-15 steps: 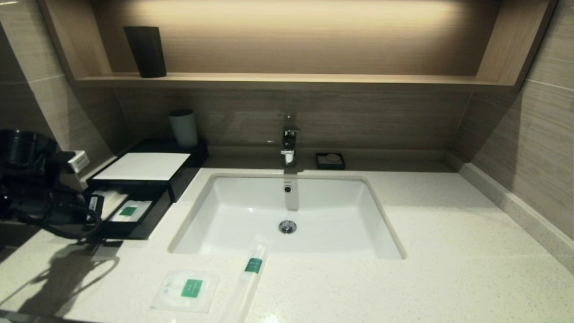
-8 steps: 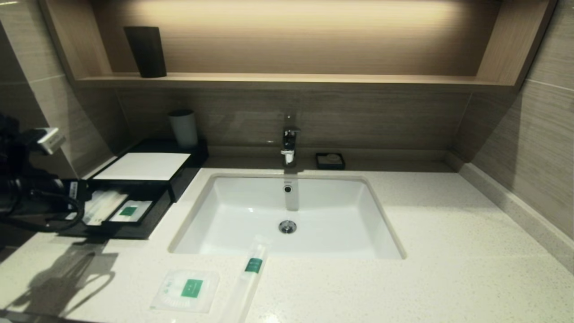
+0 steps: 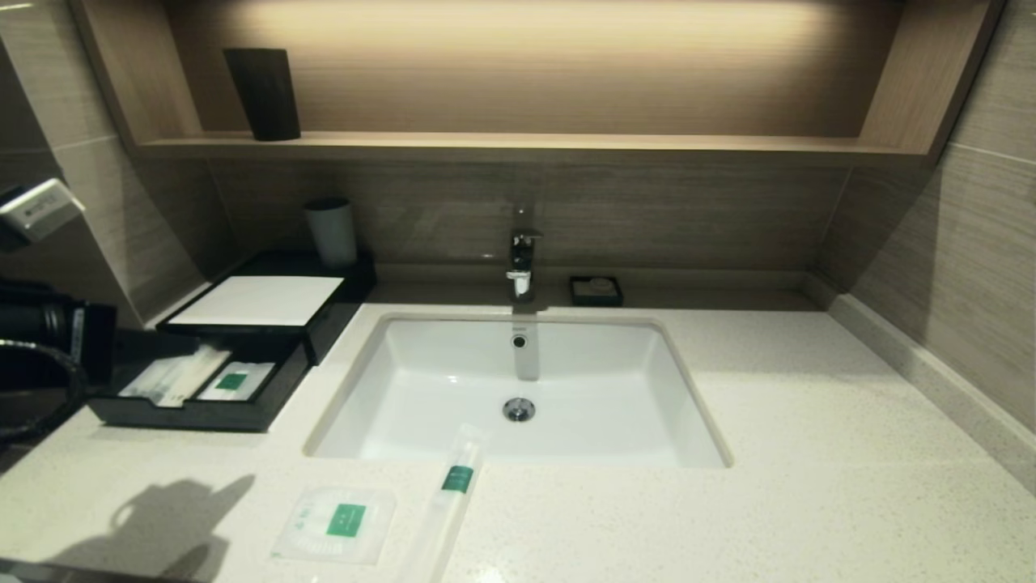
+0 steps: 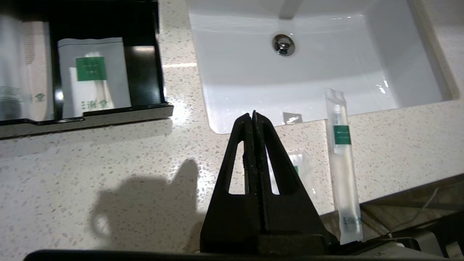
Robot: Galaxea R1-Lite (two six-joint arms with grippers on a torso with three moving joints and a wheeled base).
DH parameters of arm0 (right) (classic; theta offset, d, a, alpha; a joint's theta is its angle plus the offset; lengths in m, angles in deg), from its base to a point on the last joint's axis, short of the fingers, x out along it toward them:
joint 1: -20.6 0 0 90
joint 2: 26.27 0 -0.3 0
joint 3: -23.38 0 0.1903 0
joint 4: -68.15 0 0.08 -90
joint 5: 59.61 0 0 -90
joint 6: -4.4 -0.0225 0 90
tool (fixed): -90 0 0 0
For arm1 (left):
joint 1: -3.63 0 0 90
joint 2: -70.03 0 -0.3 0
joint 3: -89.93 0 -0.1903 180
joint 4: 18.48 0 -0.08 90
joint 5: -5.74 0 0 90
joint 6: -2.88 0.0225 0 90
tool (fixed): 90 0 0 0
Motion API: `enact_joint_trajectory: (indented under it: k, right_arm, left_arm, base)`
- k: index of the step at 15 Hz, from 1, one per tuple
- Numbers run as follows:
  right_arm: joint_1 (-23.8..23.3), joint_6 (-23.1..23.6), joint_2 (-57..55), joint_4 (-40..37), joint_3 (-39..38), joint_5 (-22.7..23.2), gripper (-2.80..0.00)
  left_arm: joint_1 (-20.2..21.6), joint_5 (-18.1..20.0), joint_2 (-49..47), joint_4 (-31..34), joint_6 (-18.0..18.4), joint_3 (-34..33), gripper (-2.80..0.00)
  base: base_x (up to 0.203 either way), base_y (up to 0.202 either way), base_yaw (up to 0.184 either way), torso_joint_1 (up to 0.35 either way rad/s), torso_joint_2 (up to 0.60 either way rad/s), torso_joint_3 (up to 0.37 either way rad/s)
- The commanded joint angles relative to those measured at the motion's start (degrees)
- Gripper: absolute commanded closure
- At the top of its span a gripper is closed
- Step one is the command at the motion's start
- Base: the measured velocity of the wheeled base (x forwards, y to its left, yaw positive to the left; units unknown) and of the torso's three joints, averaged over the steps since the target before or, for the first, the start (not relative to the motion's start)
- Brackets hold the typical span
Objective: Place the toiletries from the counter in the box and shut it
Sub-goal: Open the drawer, then pick up the bathroom toiletry
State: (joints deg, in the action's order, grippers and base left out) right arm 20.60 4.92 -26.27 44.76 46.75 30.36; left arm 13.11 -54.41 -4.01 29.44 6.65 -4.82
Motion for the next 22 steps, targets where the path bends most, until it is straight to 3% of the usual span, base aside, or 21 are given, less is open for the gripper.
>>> enact_joint_trajectory:
  k: [1,6,9,11,15,22]
  right_arm:
    - [0.0,0.0,0.0,0.0,0.0,0.0,0.00]
    - [0.0,0.1,0.1,0.0,0.0,0.0,0.00]
    - [0.0,0.0,0.0,0.0,0.0,0.0,0.00]
    - [0.0,0.0,0.0,0.0,0.0,0.0,0.00]
    - [0.0,0.0,0.0,0.0,0.0,0.0,0.00]
    - [0.0,0.0,0.0,0.0,0.0,0.0,0.00]
  left_arm:
    - [-2.1,1.4,1.1,0.3,0.0,-0.3,0.00]
    - [-13.6,1.4,1.5,3.5,0.3,1.0,0.00]
    - [-16.1,0.9,-2.2,8.6,0.3,4.2,0.00]
    - [-19.5,-2.2,-3.5,11.3,0.2,5.5,0.00]
    - [-30.7,-12.8,-6.0,13.6,-0.2,5.9,0.00]
    - [-40.0,-15.8,-12.1,15.7,-5.6,8.0,0.00]
  base:
    - [0.000,0.000,0.000,0.000,0.00,0.000]
    - [0.000,0.000,0.000,0.000,0.00,0.000]
    - [0.000,0.000,0.000,0.000,0.00,0.000]
    - [0.000,0.000,0.000,0.000,0.00,0.000]
    - [0.000,0.000,0.000,0.000,0.00,0.000]
    - [0.000,0.000,0.000,0.000,0.00,0.000]
